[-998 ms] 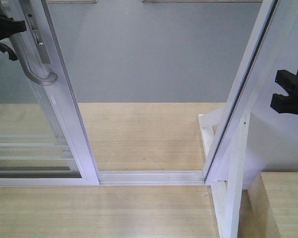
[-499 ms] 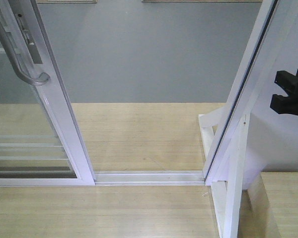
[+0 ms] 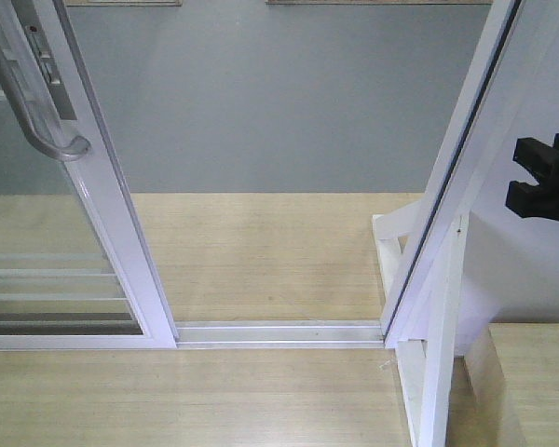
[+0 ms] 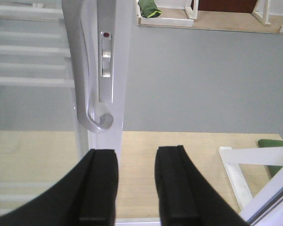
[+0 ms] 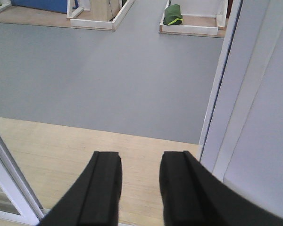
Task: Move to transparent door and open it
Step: 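Release the handle and withdraw the left gripper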
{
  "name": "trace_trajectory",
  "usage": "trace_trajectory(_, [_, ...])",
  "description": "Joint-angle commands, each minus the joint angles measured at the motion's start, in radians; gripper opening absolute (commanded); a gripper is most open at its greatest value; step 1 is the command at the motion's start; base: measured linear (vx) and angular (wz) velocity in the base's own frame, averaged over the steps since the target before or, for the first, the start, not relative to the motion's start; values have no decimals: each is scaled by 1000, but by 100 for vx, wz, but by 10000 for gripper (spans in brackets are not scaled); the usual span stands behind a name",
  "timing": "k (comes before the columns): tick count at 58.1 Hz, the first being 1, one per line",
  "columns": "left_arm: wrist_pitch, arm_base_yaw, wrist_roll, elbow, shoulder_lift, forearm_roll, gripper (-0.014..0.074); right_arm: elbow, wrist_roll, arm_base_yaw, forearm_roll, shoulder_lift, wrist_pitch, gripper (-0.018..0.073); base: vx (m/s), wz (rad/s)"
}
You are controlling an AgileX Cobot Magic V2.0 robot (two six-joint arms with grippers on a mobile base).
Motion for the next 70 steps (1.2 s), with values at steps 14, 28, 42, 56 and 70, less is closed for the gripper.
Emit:
trace_trajectory(14, [95, -2, -2, 79, -249, 19, 252, -30, -2, -8, 2, -11, -73, 295, 0, 0])
trace_trajectory(28, [-74, -2, -45, 161, -369, 137, -8, -30, -2, -8, 2, -11, -73, 295, 0, 0])
trace_trajectory(42, [-422, -5, -351, 496, -582, 331, -7, -30, -2, -8, 2, -11, -73, 295, 0, 0])
trace_trajectory(56, [-456, -22, -236, 749, -835, 350, -6, -30, -2, -8, 2, -11, -73, 295, 0, 0])
trace_trajectory(70, [-442, -25, -248, 793, -821, 355, -6, -29, -2, -8, 2, -6, -69, 295, 0, 0])
